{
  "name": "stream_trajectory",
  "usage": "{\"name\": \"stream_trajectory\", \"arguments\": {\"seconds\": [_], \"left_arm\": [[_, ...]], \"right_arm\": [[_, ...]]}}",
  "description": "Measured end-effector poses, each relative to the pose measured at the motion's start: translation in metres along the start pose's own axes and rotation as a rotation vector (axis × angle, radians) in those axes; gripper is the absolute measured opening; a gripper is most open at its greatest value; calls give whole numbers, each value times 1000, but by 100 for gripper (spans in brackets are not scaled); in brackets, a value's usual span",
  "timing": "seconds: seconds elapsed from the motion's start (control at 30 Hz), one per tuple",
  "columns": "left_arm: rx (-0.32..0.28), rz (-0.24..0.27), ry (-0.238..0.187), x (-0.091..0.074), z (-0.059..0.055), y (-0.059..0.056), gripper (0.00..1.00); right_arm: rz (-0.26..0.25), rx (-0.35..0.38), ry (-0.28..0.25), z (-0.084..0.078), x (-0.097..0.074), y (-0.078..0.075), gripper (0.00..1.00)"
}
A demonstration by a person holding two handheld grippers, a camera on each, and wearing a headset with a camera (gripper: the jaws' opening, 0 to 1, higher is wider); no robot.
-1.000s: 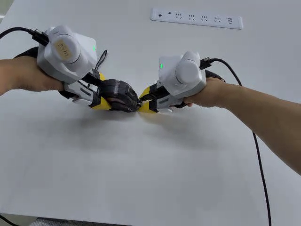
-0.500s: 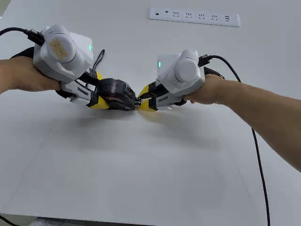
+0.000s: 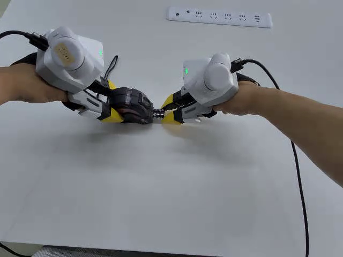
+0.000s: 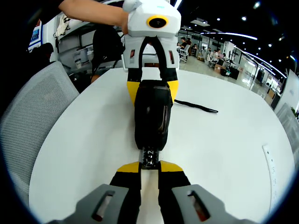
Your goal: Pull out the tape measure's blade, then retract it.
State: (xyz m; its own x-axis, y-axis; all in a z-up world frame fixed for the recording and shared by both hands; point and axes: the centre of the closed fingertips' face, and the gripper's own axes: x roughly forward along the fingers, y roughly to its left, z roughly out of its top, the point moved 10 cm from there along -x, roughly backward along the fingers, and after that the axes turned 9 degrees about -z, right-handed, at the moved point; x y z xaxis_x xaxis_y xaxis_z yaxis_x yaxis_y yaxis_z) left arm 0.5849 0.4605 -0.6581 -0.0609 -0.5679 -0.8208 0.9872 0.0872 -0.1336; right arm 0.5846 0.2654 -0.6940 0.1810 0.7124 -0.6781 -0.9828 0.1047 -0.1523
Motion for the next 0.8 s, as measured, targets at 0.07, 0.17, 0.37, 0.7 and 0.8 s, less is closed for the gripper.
{"name": "stream_trajectory", "arguments": {"seconds": [0.07, 0.17, 0.37, 0.7, 0.8], "left_arm": [[1, -1, -1, 0, 0, 0, 29], [3, -4, -2, 0, 0, 0, 29], [6, -5, -2, 0, 0, 1, 29], [8, -8, 1, 0, 0, 1, 29], [10, -7, 1, 0, 0, 1, 29]], "right_arm": [[-1, 1, 1, -1, -1, 0, 11], [-1, 4, 2, -3, -4, 0, 11], [-3, 8, 4, -6, -7, 0, 11], [-6, 8, 9, -13, -16, 1, 11], [-6, 8, 12, -15, -19, 1, 11]]}}
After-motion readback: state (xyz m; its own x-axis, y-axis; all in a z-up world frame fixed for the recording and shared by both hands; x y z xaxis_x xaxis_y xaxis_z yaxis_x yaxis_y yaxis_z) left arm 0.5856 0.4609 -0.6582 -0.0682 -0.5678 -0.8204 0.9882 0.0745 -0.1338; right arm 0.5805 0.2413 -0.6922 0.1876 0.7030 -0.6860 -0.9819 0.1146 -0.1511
